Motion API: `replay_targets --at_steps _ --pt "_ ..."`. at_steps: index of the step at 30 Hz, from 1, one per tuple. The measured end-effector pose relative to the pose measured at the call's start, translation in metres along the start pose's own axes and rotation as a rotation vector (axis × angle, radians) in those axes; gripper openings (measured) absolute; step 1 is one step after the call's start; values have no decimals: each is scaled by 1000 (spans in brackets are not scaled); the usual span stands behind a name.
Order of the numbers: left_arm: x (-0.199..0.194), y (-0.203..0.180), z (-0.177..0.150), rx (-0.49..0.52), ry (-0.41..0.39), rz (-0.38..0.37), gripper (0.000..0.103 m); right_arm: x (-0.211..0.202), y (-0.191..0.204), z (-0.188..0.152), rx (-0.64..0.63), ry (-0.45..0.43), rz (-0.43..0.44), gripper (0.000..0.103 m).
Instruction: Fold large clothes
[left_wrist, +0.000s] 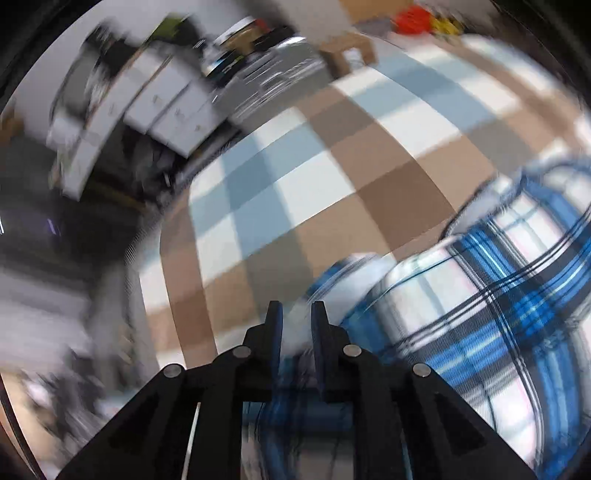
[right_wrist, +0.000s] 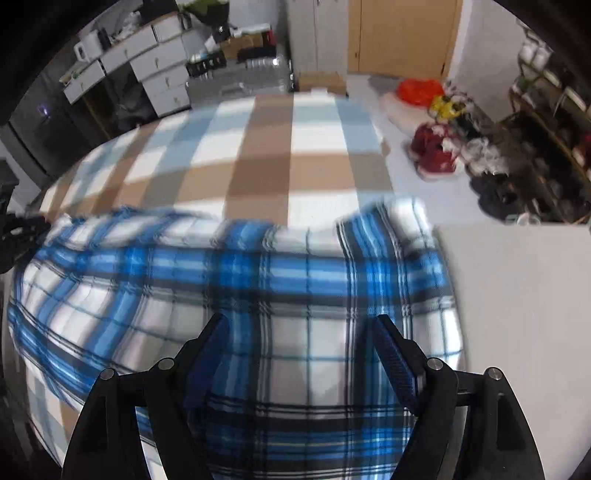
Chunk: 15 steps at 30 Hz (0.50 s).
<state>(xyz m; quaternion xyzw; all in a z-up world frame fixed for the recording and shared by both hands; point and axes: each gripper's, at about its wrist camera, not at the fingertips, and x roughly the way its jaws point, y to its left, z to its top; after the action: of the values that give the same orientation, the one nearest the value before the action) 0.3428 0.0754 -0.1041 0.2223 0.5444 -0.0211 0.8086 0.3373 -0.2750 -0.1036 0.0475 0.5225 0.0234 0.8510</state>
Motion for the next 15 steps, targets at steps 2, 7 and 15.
replay_targets --at_steps 2,7,15 --pt "-25 15 -10 -62 -50 -124 11 -13 11 3 -3 -15 105 80" --pt "-84 -21 -57 84 -170 -374 58 -27 85 -6 -164 5 239 80" --pt "2 -62 -98 125 -5 -307 69 35 124 -56 -366 73 30 82"
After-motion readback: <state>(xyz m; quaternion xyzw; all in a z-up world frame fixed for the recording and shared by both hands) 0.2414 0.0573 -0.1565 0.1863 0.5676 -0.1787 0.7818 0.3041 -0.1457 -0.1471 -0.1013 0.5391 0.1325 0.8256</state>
